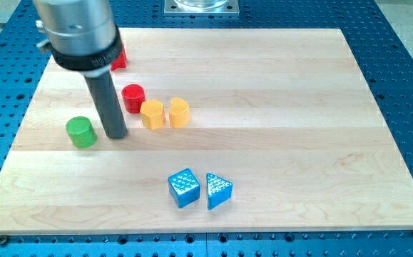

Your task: Keep green circle on left to cube

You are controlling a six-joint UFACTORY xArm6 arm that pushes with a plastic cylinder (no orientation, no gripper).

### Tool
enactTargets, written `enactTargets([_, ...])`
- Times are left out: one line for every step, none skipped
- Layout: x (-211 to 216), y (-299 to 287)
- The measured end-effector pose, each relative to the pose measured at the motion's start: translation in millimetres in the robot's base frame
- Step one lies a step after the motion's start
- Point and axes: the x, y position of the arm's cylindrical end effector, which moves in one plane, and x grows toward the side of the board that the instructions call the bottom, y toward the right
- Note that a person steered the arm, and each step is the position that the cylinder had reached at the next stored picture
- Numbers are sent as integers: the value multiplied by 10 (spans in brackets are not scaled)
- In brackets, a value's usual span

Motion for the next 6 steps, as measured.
enactTargets([-7, -363])
enactTargets([-355, -532])
enactTargets([-160, -828])
enactTargets([514, -816])
enactTargets([93, -870])
enactTargets([278, -1417])
